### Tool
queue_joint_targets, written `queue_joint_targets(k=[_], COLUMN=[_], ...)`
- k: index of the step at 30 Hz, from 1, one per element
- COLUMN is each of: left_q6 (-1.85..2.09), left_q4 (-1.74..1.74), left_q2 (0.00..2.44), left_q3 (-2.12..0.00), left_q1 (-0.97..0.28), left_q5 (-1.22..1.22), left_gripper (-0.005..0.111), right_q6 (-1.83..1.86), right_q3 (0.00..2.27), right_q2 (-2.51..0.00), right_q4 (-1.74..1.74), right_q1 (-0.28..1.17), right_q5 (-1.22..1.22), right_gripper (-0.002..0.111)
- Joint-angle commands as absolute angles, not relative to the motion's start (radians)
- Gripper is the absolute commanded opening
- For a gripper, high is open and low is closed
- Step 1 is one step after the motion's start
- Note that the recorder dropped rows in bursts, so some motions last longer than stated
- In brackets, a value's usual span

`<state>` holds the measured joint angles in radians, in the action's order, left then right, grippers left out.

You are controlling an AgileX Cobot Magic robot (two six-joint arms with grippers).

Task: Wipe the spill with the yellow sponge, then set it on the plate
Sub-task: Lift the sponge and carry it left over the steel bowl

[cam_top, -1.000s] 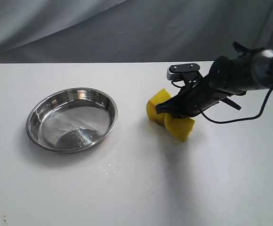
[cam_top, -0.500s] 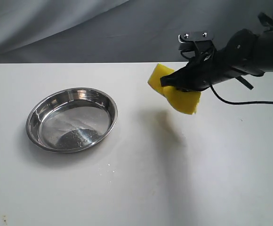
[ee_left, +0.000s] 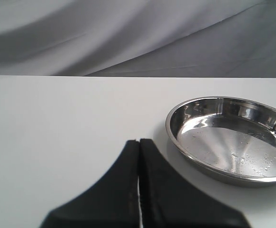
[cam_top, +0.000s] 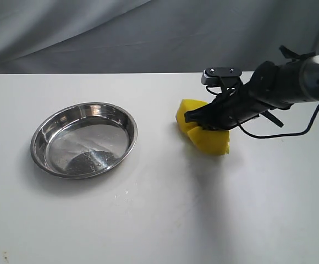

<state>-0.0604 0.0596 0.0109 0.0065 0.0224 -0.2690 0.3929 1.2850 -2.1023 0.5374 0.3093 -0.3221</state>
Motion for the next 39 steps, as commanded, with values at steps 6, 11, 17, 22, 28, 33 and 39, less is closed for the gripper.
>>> queue_joint_targets(k=[6, 11, 17, 22, 28, 33, 39], left_q6=[-0.069, -0.069, -0.069, -0.069, -0.069, -0.069, -0.069], left_q4=[0.062, 0.062, 0.062, 0.062, 0.062, 0.062, 0.062], left_q2=[0.009, 0.009, 0.009, 0.009, 0.009, 0.009, 0.009], left_q3=[0.0, 0.0, 0.0, 0.0, 0.0, 0.0, 0.0], left_q1=[0.024, 0.024, 0.024, 0.024, 0.024, 0.024, 0.024], left_q5=[-0.261, -0.261, -0.261, -0.261, -0.261, -0.261, -0.261], left_gripper=[0.0, 0.0, 0.0, 0.0, 0.0, 0.0, 0.0], right_q6=[0.899, 1.138, 1.324, 1.37, 1.368, 1.368, 1.368], right_q3=[1.271, 1.271, 1.271, 1.283, 1.373, 1.475, 1.598], right_q2=[-1.99, -1.955, -1.962, -1.962, -1.97, -2.055, -2.207], right_q4=[1.043, 1.224, 1.33, 1.333, 1.334, 1.359, 1.359], right_q1=[0.368, 0.452, 0.582, 0.666, 0.708, 0.723, 0.731], right_q5=[-0.48, -0.474, -0.236, -0.087, -0.089, -0.091, -0.089], right_gripper=[0.0, 0.0, 0.0, 0.0, 0.0, 0.0, 0.007])
